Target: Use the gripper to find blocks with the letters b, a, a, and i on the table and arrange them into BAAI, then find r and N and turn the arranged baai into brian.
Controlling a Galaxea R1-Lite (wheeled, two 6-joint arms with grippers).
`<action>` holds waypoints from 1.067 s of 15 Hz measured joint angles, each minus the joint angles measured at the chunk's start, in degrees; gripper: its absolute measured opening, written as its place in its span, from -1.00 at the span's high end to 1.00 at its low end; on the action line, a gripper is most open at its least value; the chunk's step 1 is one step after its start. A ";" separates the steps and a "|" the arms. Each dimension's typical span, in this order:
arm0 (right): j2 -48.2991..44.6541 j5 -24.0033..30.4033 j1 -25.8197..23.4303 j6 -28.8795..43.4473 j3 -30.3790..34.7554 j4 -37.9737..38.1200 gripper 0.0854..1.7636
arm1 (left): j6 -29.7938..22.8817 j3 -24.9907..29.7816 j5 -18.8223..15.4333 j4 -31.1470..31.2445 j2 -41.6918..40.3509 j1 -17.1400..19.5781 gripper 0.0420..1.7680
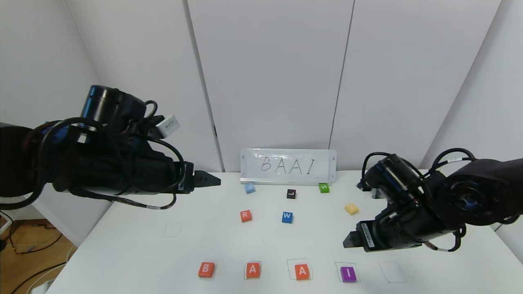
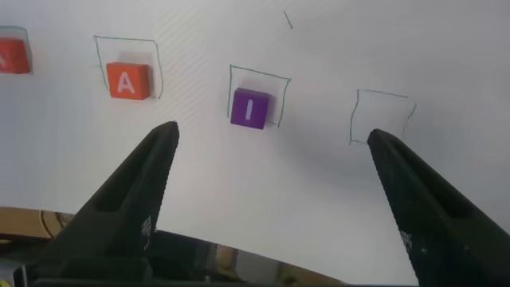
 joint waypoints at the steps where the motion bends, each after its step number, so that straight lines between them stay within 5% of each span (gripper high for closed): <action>1: -1.93 0.02 0.06 0.00 0.76 0.16 -0.92 | 0.22 0.63 0.49 0.33 -1.57 -0.39 -0.94; 5: -12.65 0.04 -0.27 0.11 5.11 0.68 -0.92 | 0.85 4.41 4.33 2.39 -10.90 -2.66 -0.94; 11: -35.86 -3.58 -0.96 -1.26 13.81 3.94 -0.92 | 0.66 7.11 11.31 14.65 -28.98 -9.81 -0.94; 16: -53.33 -3.94 -10.09 -2.13 15.97 11.85 -0.93 | 1.82 10.63 8.50 16.94 -41.00 -1.44 -0.94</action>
